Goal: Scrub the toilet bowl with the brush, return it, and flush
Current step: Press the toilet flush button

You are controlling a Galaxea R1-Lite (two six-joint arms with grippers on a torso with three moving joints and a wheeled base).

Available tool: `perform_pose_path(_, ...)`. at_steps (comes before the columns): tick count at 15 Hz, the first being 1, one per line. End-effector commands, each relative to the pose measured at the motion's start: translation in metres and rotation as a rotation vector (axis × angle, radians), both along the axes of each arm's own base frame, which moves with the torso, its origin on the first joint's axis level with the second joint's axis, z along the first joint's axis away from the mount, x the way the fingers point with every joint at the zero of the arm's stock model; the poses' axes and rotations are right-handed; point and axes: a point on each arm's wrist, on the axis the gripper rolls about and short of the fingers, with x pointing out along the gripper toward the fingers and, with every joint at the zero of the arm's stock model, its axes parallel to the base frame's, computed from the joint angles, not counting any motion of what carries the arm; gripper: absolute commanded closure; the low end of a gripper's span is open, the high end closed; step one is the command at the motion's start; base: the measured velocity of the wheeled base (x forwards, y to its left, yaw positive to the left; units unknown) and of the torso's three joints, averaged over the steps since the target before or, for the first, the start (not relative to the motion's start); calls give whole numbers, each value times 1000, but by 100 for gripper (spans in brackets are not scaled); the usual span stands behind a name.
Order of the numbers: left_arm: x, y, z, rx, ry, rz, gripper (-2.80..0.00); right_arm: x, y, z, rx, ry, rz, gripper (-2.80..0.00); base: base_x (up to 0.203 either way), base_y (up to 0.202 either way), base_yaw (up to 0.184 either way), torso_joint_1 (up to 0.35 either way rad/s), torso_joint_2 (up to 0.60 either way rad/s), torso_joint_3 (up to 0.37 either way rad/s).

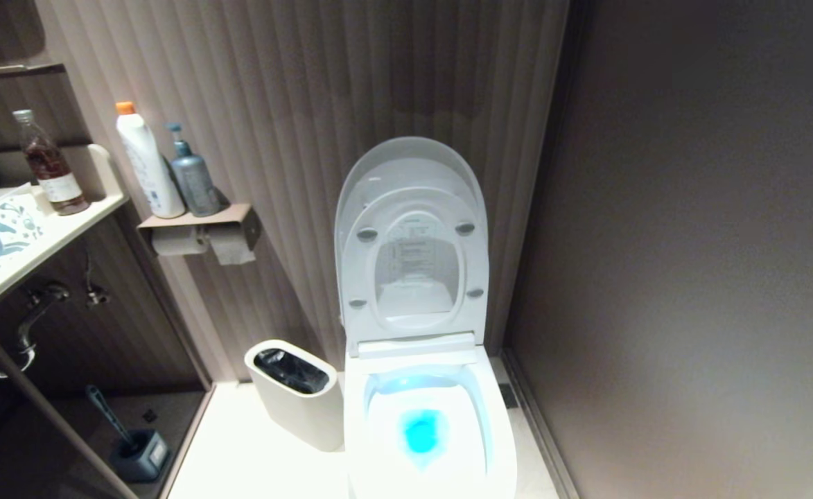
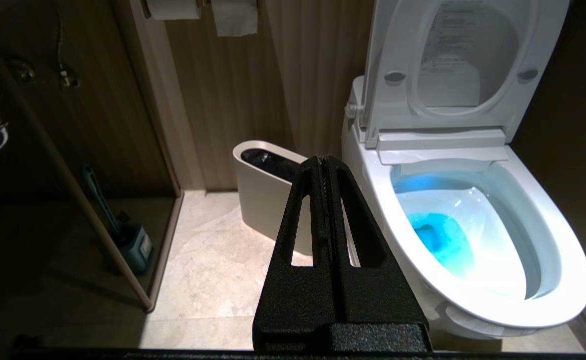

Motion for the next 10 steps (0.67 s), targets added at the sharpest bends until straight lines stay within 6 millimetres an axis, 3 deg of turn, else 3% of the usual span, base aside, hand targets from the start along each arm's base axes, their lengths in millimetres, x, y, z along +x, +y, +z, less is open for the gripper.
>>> perform_pose_path(1,0,0,0,-1,0,1,0,0,0,0,1,0,0,0,0,0,0,0,0,0)
perform_pose_path(10,0,0,0,-1,0,1,0,0,0,0,1,0,0,0,0,0,0,0,0,0)
